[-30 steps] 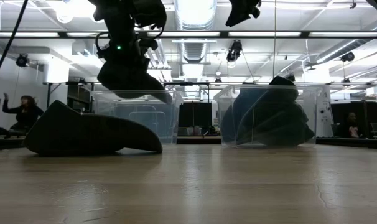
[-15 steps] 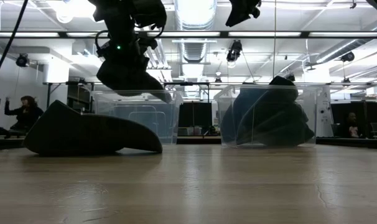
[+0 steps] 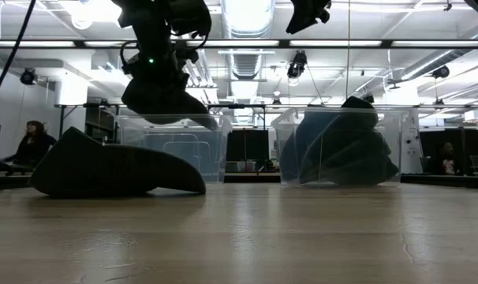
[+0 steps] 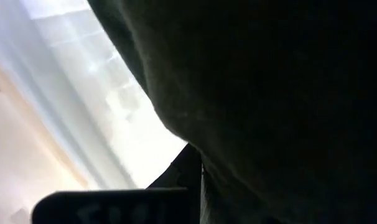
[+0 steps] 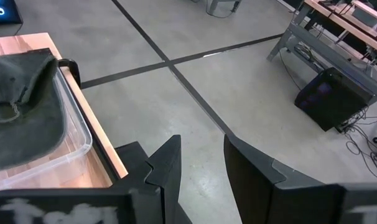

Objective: Pick & Place hat
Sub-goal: Put the bottom green cap into the left transparent bin

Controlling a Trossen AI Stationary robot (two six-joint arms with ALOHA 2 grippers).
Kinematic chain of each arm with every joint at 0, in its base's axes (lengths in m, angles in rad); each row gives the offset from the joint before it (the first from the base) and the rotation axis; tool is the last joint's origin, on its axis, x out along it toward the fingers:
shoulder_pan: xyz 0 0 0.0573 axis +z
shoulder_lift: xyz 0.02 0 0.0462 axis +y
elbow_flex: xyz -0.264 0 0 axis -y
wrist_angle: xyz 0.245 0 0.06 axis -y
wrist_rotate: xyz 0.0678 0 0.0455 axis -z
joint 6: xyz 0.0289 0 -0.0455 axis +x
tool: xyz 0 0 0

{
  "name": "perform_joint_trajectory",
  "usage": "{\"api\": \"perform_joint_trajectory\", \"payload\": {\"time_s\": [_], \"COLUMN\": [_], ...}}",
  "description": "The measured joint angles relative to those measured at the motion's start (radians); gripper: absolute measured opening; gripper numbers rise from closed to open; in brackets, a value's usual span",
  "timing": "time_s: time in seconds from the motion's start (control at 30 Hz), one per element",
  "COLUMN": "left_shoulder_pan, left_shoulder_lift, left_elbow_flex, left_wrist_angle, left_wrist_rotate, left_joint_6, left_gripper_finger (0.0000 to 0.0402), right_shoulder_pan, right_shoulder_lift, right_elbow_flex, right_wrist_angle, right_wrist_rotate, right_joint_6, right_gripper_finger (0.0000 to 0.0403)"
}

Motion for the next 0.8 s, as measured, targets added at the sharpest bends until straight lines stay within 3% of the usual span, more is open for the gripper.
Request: {"api": "perform_joint_trajectory", "payload": {"time_s": [0.8], "left_shoulder_pan": [-0.011], "left_shoulder_lift": [0.001], "left_elbow_flex": [-0.076], "left_wrist_angle": [0.055], "left_wrist_rotate": [0.006], "left_joint_6": [0.001], "left_gripper_finger": [0.0028], "right_shoulder_pan": [0.000], "right_shoulder_lift": [0.000], "right_elbow_flex": [0.000], "right_wrist_angle": [-0.001], "right_wrist_rotate": [0.000], "right_joint_6": [-0.002], "right_gripper_finger": [0.0116]}}
